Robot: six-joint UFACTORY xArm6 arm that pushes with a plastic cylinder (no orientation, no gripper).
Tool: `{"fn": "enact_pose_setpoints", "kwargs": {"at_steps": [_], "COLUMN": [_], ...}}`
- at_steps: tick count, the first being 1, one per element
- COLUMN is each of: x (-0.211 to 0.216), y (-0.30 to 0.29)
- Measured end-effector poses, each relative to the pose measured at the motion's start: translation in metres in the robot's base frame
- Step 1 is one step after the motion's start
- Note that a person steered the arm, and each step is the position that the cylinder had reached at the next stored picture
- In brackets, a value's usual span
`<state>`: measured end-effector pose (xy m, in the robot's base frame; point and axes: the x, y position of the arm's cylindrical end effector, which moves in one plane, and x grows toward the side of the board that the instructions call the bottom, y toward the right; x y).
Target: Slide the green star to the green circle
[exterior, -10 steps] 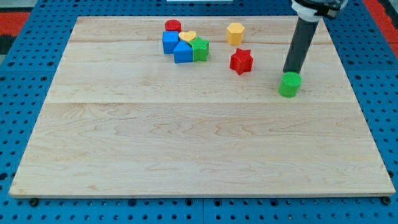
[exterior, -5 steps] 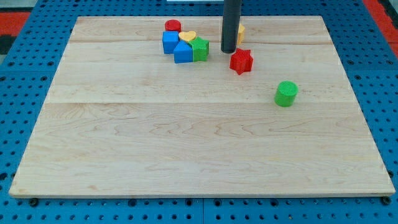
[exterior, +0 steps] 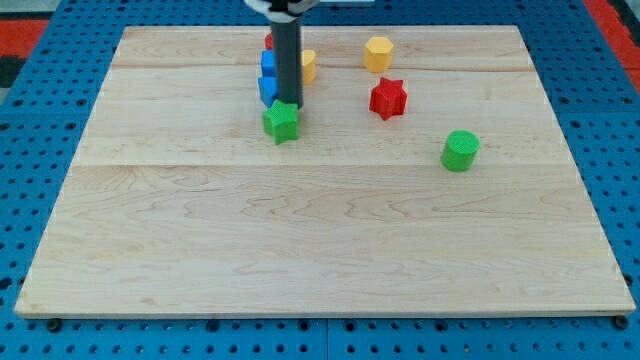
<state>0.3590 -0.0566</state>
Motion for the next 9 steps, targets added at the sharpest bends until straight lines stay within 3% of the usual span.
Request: {"fn": "enact_pose_setpoints", "kwargs": {"at_steps": [2,3,5,6,7,9], "x": [0.021,0.044,0.045,0.030,0.030,0.046], "y": [-0.052,-0.001,0.140,0.115,0.165,0.174]}}
